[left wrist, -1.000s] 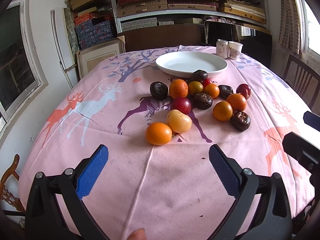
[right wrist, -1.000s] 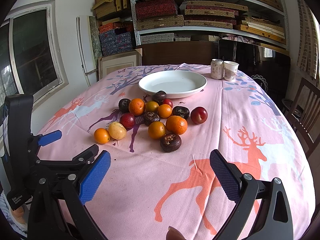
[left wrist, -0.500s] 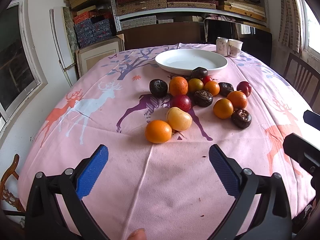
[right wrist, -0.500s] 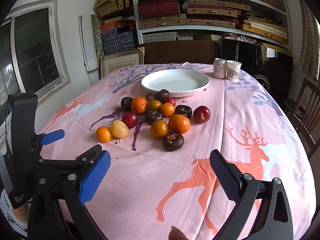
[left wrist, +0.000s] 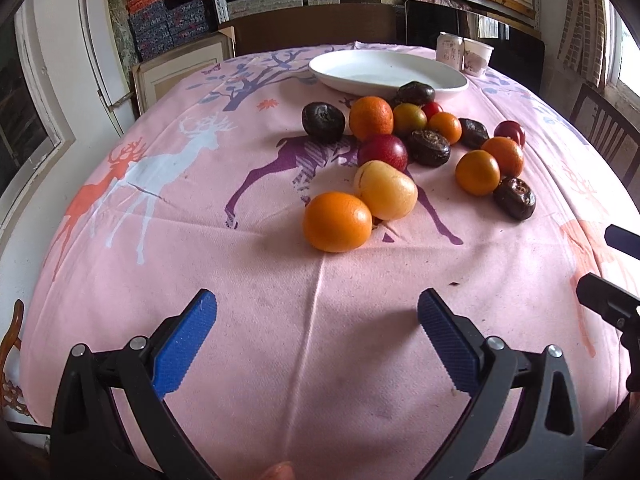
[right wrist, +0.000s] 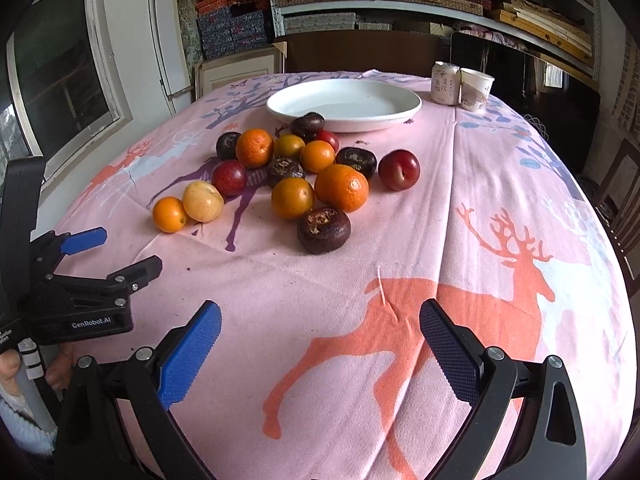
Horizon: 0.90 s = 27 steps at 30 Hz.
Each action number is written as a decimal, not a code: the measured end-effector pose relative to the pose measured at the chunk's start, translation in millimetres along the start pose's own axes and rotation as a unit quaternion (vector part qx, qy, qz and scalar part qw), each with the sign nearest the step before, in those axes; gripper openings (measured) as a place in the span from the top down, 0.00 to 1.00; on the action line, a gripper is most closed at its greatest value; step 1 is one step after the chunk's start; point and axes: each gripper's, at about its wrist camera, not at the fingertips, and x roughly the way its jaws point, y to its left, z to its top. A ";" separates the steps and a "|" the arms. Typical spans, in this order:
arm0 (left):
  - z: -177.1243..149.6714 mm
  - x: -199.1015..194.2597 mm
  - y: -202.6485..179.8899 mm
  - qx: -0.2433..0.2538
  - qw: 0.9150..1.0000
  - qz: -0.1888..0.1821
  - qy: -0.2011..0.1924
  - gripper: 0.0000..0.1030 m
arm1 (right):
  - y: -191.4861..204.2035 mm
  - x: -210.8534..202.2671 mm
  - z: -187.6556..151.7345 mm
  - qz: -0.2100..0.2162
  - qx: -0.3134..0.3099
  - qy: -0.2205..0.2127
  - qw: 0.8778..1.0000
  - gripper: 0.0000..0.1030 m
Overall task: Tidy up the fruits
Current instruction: 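Grasp a large orange with the left tool while the right tool grasps a dark purple fruit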
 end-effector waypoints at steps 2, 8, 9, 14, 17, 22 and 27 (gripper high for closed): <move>-0.7 10.0 2.8 0.001 0.999 -0.021 0.027 0.04 | -7.1 8.6 -0.7 0.004 0.006 0.018 1.000 0.03; -4.6 15.1 14.4 0.025 0.997 -0.072 0.022 0.04 | -24.1 23.3 -4.3 0.012 0.008 0.058 0.998 0.03; -5.5 14.5 14.4 0.032 0.996 -0.076 0.022 0.04 | -23.9 25.2 -5.2 0.008 -0.003 0.065 0.998 0.03; -1.6 15.9 15.0 0.064 0.992 -0.098 0.036 0.04 | -19.2 24.3 -15.0 0.010 -0.059 0.049 0.997 0.03; 8.7 16.3 15.5 0.070 0.988 -0.131 0.047 0.04 | -18.0 24.5 -10.2 0.014 -0.072 0.055 0.996 0.03; 31.8 16.3 7.5 0.084 0.986 -0.143 0.005 0.04 | -24.0 18.7 4.5 0.043 -0.043 0.015 0.998 0.03; 39.5 27.5 1.0 0.109 0.983 -0.145 0.013 0.45 | -21.3 25.0 19.2 0.041 -0.057 0.010 0.997 0.03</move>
